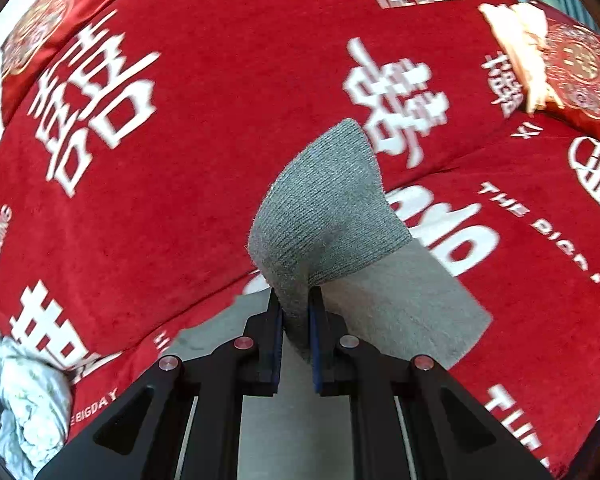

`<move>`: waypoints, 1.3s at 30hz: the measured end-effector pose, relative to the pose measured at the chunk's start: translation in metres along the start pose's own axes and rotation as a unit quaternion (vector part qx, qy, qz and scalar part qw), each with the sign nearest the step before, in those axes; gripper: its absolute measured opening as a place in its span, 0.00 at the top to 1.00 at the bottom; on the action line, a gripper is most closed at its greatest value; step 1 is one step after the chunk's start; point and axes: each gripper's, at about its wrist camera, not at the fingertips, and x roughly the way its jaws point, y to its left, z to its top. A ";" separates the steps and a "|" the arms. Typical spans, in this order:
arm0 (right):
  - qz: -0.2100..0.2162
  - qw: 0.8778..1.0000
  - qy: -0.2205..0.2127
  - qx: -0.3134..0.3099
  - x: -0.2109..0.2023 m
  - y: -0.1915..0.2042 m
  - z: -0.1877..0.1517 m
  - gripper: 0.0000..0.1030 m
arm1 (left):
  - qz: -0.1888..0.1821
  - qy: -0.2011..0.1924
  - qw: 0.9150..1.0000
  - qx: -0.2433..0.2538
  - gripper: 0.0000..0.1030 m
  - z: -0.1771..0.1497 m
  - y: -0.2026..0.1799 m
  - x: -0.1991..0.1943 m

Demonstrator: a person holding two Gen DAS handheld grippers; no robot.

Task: Fold small clothes
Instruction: 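Fold the held sleeve across the sweater body with the right tool, then release the sleeve with the right tool while the left tool grasps the other sleeve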

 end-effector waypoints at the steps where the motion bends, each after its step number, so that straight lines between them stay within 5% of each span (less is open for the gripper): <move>1: 0.004 1.000 0.003 -0.004 0.004 0.009 -0.005 0.88 | 0.001 -0.001 1.000 -0.001 0.00 0.000 0.002 -0.001; 13: 0.052 0.995 0.060 -0.065 0.050 0.099 -0.079 0.88 | 0.009 -0.018 1.000 -0.020 0.00 0.011 0.021 -0.012; 23: 0.031 0.983 0.105 -0.148 0.103 0.137 -0.144 0.88 | -0.002 -0.003 0.998 -0.061 0.00 0.014 0.043 -0.006; 26: 0.032 0.974 0.124 -0.187 0.115 0.141 -0.163 0.79 | 0.000 -0.001 0.998 -0.063 0.00 0.015 0.044 -0.004; 28: 0.050 0.968 0.118 -0.218 0.111 0.146 -0.170 0.58 | 0.000 0.003 0.998 -0.066 0.00 0.015 0.045 -0.001; 29: 0.078 0.961 0.124 -0.235 0.106 0.149 -0.171 0.37 | 0.000 0.003 0.998 -0.067 0.00 0.015 0.046 -0.001; 30: 0.099 0.957 0.129 -0.241 0.101 0.149 -0.169 0.27 | 0.001 0.004 0.998 -0.068 0.00 0.015 0.045 0.000; 34: 0.125 0.949 0.090 -0.275 0.067 0.136 -0.148 0.27 | 0.003 0.008 0.998 -0.066 0.00 0.014 0.043 0.004; 37: 0.063 0.960 0.066 -0.264 0.067 0.098 -0.120 0.27 | 0.008 0.011 0.998 -0.058 0.00 0.012 0.039 0.007; 39: -0.015 0.970 0.069 -0.232 0.085 0.057 -0.101 0.27 | 0.010 0.010 0.998 -0.056 0.00 0.012 0.039 0.006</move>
